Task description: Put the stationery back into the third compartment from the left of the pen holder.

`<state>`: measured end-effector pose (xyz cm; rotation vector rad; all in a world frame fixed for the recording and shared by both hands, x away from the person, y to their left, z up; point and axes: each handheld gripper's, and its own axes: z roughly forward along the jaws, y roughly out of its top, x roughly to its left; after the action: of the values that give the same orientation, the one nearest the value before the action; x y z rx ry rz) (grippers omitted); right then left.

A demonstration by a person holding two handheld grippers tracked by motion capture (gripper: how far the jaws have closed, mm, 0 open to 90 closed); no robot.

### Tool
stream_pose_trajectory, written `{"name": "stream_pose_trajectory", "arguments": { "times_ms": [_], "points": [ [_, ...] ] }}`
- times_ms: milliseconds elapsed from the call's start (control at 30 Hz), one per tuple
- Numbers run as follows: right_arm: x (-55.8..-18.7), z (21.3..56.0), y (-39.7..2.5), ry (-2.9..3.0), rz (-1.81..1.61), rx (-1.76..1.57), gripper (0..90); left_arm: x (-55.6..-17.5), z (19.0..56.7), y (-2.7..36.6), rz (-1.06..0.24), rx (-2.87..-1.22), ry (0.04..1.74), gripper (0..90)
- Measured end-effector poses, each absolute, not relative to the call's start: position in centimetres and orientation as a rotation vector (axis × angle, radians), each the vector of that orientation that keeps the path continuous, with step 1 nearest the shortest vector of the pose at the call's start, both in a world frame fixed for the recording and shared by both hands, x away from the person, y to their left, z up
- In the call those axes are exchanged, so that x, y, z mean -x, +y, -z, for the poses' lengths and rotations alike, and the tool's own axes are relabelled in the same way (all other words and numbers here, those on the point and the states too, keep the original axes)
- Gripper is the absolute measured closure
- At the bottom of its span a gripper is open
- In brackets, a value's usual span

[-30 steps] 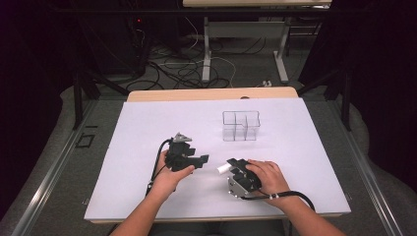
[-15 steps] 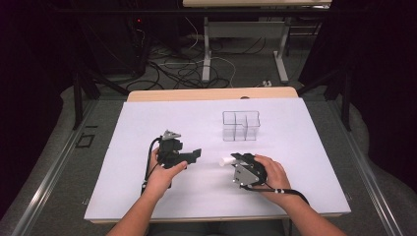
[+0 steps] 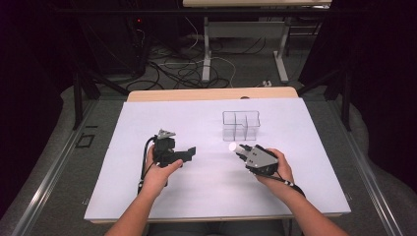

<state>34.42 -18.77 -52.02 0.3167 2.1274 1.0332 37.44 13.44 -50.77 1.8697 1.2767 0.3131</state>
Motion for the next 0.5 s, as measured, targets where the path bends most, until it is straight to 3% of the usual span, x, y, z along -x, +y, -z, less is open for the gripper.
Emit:
{"name": "stream_pose_trajectory", "arguments": {
  "times_ms": [500],
  "points": [
    [-36.4, 50.7, -20.7, 2.065, -1.290, -0.594, 70.3, -37.7, 51.0, 14.1, -0.324, -1.869, 1.304, 0.4]
  ]
}}
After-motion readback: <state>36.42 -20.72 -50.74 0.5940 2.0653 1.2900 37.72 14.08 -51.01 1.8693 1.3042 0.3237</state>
